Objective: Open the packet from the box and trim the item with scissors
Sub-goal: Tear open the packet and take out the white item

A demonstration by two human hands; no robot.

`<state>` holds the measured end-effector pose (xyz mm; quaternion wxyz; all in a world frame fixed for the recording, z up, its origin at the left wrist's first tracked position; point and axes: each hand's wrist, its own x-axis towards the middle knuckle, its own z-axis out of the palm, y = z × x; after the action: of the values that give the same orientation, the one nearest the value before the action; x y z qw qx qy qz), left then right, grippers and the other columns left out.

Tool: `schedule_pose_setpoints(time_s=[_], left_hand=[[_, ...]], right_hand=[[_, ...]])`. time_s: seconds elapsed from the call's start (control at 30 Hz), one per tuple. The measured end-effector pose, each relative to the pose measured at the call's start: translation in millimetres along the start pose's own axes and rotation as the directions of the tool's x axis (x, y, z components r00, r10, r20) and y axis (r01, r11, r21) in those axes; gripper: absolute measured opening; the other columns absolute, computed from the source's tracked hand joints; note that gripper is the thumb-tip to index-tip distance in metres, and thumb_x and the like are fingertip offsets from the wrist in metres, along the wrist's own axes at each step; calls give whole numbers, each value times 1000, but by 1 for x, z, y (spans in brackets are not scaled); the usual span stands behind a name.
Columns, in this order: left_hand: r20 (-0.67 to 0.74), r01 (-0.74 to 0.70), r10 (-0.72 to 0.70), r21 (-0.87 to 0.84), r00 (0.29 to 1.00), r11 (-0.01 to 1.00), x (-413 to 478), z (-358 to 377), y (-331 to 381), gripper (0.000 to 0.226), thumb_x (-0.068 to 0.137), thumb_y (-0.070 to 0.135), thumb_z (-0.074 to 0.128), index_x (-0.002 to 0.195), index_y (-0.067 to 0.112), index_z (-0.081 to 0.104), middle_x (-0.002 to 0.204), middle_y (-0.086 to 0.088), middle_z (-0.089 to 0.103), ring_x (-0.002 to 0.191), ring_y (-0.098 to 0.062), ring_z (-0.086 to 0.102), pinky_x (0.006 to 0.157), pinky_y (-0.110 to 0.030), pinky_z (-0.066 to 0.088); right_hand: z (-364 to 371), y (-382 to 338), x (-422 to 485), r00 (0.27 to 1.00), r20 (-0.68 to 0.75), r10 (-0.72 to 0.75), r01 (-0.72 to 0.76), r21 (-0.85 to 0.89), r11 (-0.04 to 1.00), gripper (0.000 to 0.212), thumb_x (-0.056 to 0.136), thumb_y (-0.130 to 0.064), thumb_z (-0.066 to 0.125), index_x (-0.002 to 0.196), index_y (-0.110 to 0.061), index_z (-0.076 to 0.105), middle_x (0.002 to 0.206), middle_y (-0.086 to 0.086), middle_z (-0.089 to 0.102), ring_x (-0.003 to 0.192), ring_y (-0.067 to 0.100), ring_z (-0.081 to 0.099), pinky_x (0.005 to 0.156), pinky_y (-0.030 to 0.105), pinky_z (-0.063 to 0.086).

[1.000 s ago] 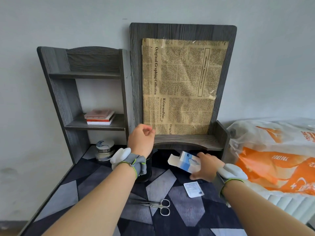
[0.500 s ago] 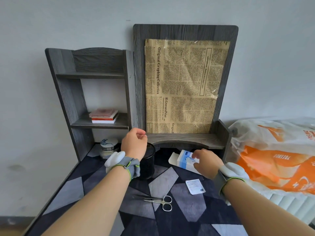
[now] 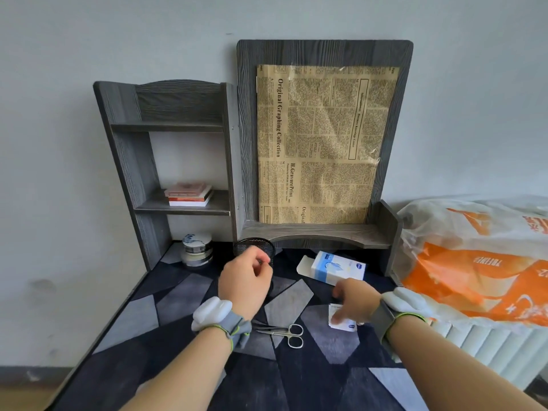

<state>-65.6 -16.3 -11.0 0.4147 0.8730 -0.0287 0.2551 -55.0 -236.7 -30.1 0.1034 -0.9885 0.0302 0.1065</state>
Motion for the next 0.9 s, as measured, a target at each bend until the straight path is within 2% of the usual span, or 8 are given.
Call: schedule_pose_setpoints(time_s=[0.1,0.17,0.23,0.3,0.43,0.67,0.77,0.9], left_hand=[[153,-24,19,36,988,999,-10,9,-3,8,78,19,60,78,26,64,53,9,54,53,-9,51,59,-26,46],[293,-17,0,56,956,998,-11,15,-3,7,78,24,60,76,28,65,56,10,57,58,-9,55,63,-25,49],[450,3,-26,50,893,999,-10,20,-4,7,76,27,63,79,27,69,61,11,62,66,-9,62,70,-25,52],[540,4,-16,23,842,1000,-10,25,-4,17,74,23,68,90,26,71,66,10,63,65,-3,59,74,-21,50],[465,-66,74,-35,882,997,-6,26,-2,36,67,15,74,96,34,65,71,15,64,57,3,51,70,-21,48],[416,-209,195,-12,888,978,2,22,10,11,70,23,74,77,30,71,77,11,69,69,-6,61,71,-29,53],[435,-209,194,-15,879,978,6,19,11,8,77,26,69,83,29,74,83,10,72,75,-5,63,76,-28,53],[450,-171,133,45,883,984,9,18,13,13,83,29,65,91,26,75,91,7,73,87,-12,65,81,-30,52]], right_hand=[[-1,-1,0,999,18,36,-37,73,997,31,72,-30,73,97,-13,71,102,5,71,91,21,66,79,28,54],[-5,-2,1,999,21,34,-38,229,973,12,78,-24,69,83,-13,71,84,6,71,71,18,64,65,27,55],[-11,-7,2,999,41,30,-45,452,891,8,82,-17,66,76,-11,66,65,6,62,53,16,55,49,24,50],[-19,-12,-2,998,65,2,-42,610,791,6,85,-13,64,81,-9,65,63,10,57,48,15,50,42,21,44],[-28,-23,-3,998,44,-46,4,685,728,7,85,-14,64,79,-11,68,60,10,56,45,14,43,39,19,36],[-28,-29,1,997,42,-63,14,712,703,11,85,-13,64,75,-14,70,50,3,52,42,11,40,40,19,35],[-29,-28,-1,997,37,-68,21,717,696,8,85,-14,64,85,-12,72,58,6,57,44,11,44,41,20,37],[-35,-29,-6,993,-30,-111,98,721,685,24,83,-39,66,91,-18,75,81,6,68,55,12,49,46,21,40]])
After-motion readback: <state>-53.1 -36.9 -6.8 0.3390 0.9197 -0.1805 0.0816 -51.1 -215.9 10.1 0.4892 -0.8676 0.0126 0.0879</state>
